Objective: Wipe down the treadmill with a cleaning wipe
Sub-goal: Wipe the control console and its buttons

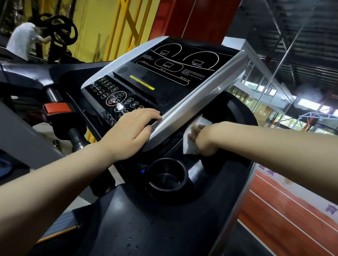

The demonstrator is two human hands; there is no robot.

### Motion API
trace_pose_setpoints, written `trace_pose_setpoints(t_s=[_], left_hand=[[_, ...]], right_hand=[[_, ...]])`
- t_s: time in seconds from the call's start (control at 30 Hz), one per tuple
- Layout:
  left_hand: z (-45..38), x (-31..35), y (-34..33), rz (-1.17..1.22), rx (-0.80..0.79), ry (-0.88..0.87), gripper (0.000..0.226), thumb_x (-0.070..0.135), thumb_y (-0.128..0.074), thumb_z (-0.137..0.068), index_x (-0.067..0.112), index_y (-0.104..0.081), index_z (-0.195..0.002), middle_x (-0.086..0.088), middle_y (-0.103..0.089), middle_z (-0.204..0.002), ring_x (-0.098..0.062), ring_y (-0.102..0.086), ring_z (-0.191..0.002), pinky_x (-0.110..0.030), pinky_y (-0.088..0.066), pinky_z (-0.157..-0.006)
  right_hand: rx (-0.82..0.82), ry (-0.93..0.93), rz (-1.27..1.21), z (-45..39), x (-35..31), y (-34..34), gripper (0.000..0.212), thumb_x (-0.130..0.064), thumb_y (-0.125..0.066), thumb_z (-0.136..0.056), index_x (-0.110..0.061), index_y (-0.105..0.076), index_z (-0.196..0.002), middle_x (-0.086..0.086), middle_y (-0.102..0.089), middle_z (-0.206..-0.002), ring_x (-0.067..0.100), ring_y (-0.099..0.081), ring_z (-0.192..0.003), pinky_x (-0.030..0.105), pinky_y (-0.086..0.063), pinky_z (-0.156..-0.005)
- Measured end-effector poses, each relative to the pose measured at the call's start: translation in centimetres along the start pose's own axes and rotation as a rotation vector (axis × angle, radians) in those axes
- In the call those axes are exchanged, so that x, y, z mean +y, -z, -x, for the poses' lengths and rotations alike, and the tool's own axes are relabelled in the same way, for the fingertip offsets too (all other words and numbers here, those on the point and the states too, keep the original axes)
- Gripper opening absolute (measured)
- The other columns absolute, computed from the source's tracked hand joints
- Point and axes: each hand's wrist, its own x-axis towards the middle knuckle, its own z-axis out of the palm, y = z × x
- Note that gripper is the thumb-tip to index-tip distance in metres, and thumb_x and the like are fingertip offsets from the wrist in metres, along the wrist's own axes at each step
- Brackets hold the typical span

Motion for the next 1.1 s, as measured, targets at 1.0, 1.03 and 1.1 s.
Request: trace_pose_setpoints(t_s=[1.0, 1.03, 1.1], left_hand=[[0.0, -0.1, 0.2, 0.026, 0.002, 0.014, 0.043, 0.016, -0.035, -0.090, 0.015, -0.057, -0.128, -0.002, -0.054, -0.139, -0.018, -0.046, -0.131, -0.037, -0.035, -0.109], [0.0, -0.1, 0.2, 0.027, 0.001, 0.013, 0.043, 0.016, -0.035, -0.090, 0.015, -0.057, -0.128, -0.003, -0.054, -0.139, -0.017, -0.046, -0.131, -0.037, -0.034, -0.109], [0.0, 0.0, 0.2, 0.030, 0.000, 0.012, 0.043, 0.015, -0.035, -0.091, 0.015, -0.057, -0.128, -0.003, -0.054, -0.139, -0.017, -0.046, -0.130, -0.036, -0.034, -0.109]], right_hand=[[-0.364, 0.254, -0.234, 6.6, -1.7, 0.8, 0.035, -0.042, -0.057, -0.095, -0.015, -0.067, -0.115, 0.006, -0.065, -0.124, 0.022, -0.061, -0.112, 0.040, -0.045, -0.104], [-0.340, 0.221, -0.184, 6.0, -1.3, 0.7, 0.033, -0.038, -0.058, -0.094, -0.012, -0.066, -0.113, 0.011, -0.065, -0.124, 0.023, -0.061, -0.108, 0.040, -0.048, -0.101], [-0.232, 0.118, -0.107, 5.7, -0.2, 1.1, 0.030, -0.034, -0.064, -0.089, -0.005, -0.064, -0.096, 0.016, -0.067, -0.112, 0.026, -0.063, -0.096, 0.035, -0.053, -0.087]])
